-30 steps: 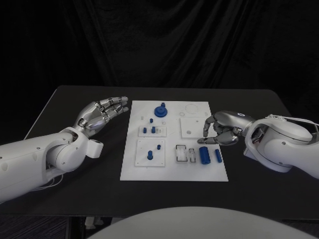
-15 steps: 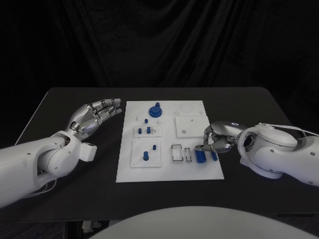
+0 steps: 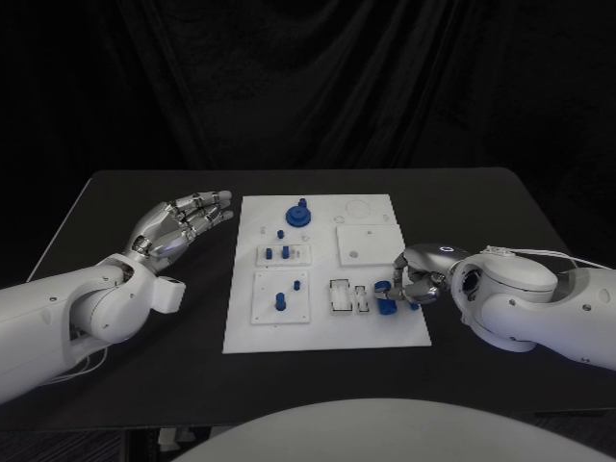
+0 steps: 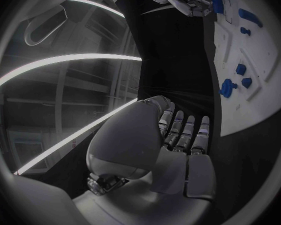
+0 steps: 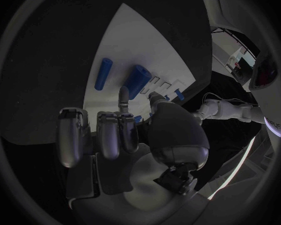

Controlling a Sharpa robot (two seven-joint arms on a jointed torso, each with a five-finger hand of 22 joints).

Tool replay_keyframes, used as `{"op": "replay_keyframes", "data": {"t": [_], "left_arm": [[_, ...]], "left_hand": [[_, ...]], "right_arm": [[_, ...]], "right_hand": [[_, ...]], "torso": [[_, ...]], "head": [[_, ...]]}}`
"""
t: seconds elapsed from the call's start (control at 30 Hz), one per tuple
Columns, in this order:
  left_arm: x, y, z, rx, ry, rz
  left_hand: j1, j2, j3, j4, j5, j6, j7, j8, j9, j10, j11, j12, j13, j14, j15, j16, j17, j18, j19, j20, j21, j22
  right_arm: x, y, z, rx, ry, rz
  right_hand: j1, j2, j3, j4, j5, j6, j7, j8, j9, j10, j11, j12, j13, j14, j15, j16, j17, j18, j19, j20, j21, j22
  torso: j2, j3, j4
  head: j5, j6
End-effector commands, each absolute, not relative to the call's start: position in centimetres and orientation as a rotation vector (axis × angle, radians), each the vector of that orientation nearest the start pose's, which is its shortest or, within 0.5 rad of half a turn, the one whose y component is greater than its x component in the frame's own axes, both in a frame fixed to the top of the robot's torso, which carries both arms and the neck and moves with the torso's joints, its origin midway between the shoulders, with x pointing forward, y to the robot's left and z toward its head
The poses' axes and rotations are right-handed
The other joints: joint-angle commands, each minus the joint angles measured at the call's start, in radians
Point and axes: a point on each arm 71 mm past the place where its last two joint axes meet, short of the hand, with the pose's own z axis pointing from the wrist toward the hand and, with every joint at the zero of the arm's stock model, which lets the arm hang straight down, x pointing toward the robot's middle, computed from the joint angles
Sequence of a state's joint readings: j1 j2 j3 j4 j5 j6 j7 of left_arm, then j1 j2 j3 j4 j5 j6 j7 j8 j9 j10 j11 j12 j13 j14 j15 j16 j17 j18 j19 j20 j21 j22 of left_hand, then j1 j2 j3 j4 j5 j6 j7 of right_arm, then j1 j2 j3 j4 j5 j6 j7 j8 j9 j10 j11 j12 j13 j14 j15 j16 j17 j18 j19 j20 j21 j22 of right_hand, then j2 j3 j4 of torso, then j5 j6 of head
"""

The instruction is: Assemble the parts on the task board

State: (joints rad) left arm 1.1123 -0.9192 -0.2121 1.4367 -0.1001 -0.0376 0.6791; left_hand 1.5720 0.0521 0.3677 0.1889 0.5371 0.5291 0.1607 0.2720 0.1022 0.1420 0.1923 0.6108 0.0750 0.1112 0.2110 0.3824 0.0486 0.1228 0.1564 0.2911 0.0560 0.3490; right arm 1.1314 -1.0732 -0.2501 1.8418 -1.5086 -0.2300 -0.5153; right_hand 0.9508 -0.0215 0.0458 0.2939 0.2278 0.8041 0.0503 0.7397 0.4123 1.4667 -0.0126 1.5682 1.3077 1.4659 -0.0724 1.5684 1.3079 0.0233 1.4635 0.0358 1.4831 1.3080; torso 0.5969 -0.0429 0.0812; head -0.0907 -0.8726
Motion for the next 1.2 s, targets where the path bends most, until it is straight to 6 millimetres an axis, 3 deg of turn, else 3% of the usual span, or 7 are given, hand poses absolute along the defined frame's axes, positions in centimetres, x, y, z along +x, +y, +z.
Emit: {"op": "replay_keyframes", "data": {"t": [0.03,0.57,0.77,0.8,0.9,0.97,1.2], "left_arm": [[44.7,26.1,-25.8,-0.943,1.426,-1.739],[44.8,26.0,-25.9,-0.946,1.436,-1.746],[44.8,25.9,-25.9,-0.947,1.439,-1.750],[44.8,25.9,-25.9,-0.947,1.440,-1.750],[44.8,26.0,-25.9,-0.949,1.442,-1.749],[44.8,26.0,-25.9,-0.950,1.445,-1.748],[44.7,26.0,-26.0,-0.952,1.449,-1.747]], "left_hand": [[0.000,0.008,0.004,-0.001,0.003,0.006,0.046,0.006,0.002,0.007,0.003,0.002,-0.001,0.006,0.003,0.002,0.001,-0.006,0.002,0.002,0.000,0.000],[-0.001,0.009,0.007,-0.001,0.003,0.007,0.048,0.008,0.002,0.012,0.007,0.010,-0.002,0.007,0.004,0.004,0.001,-0.007,0.002,0.002,0.000,0.003],[-0.001,0.010,0.008,-0.001,0.003,0.007,0.049,0.008,0.002,0.013,0.008,0.011,-0.002,0.007,0.005,0.004,0.001,-0.007,0.003,0.003,0.000,0.004],[-0.001,0.010,0.008,-0.001,0.003,0.007,0.049,0.008,0.002,0.013,0.008,0.011,-0.002,0.007,0.005,0.004,0.001,-0.007,0.003,0.003,0.000,0.004],[-0.001,0.010,0.008,-0.001,0.003,0.007,0.049,0.008,0.002,0.013,0.009,0.012,-0.002,0.007,0.005,0.004,0.001,-0.007,0.003,0.003,0.000,0.003],[-0.001,0.010,0.008,-0.001,0.003,0.007,0.049,0.008,0.002,0.013,0.009,0.012,-0.002,0.007,0.005,0.004,0.001,-0.007,0.003,0.003,0.000,0.003],[-0.001,0.010,0.009,-0.001,0.003,0.008,0.050,0.008,0.002,0.014,0.010,0.014,-0.002,0.007,0.005,0.004,0.001,-0.007,0.003,0.003,0.000,0.002]], "right_arm": [[37.2,-24.3,-27.3,-0.089,2.095,0.228],[37.4,-23.8,-29.1,-0.118,2.147,0.189],[37.5,-23.8,-29.8,-0.098,2.175,0.196],[37.6,-23.8,-29.8,-0.090,2.178,0.202],[37.6,-23.9,-29.9,-0.043,2.187,0.235],[37.6,-23.9,-30.0,0.009,2.188,0.271],[37.5,-24.0,-29.8,0.208,2.178,0.418]], "right_hand": [[-0.017,0.003,-0.004,0.001,-0.006,0.007,0.002,-0.013,-0.004,0.104,-0.005,0.003,0.263,0.105,-0.006,0.002,0.263,0.003,0.068,-0.005,-0.007,0.228],[-0.051,0.001,-0.005,0.000,-0.063,0.033,0.007,-0.074,-0.017,0.104,-0.001,0.003,0.263,0.105,-0.002,0.002,0.262,0.007,0.061,-0.001,-0.022,0.223],[-0.023,-0.003,0.008,-0.002,-0.002,0.059,0.004,-0.098,-0.017,0.104,-0.004,0.003,0.263,0.099,-0.005,-0.003,0.236,0.006,0.063,-0.003,-0.020,0.223],[0.009,-0.003,0.023,-0.013,0.097,0.073,-0.001,-0.102,-0.013,0.104,-0.007,0.003,0.263,0.098,-0.009,-0.005,0.229,0.006,0.063,-0.006,-0.020,0.224],[0.047,-0.012,0.039,-0.020,0.207,0.080,-0.006,-0.107,-0.008,0.104,-0.012,0.003,0.263,0.097,-0.012,-0.006,0.226,0.006,0.064,-0.009,-0.018,0.224],[0.109,-0.034,0.082,-0.037,0.444,0.089,-0.013,-0.108,0.004,0.104,-0.020,0.003,0.263,0.095,-0.021,-0.009,0.212,0.005,0.065,-0.017,-0.016,0.225],[0.153,-0.065,0.170,-0.051,0.728,0.106,-0.031,-0.067,0.066,0.104,-0.037,0.003,0.263,0.093,-0.035,-0.011,0.203,0.002,0.070,-0.031,-0.006,0.229]], "torso": [[0.001,0.0006,-0.0004],[0.000,-0.0012,0.0016],[0.000,-0.0016,0.0008],[0.000,-0.0016,0.0009],[0.000,-0.0011,0.0009],[0.000,-0.0010,0.0004],[0.000,-0.0005,0.0015]], "head": [[0.000,0.000],[0.004,0.000],[0.007,0.000],[0.007,0.000],[0.008,0.000],[0.008,0.000],[0.012,0.000]]}}
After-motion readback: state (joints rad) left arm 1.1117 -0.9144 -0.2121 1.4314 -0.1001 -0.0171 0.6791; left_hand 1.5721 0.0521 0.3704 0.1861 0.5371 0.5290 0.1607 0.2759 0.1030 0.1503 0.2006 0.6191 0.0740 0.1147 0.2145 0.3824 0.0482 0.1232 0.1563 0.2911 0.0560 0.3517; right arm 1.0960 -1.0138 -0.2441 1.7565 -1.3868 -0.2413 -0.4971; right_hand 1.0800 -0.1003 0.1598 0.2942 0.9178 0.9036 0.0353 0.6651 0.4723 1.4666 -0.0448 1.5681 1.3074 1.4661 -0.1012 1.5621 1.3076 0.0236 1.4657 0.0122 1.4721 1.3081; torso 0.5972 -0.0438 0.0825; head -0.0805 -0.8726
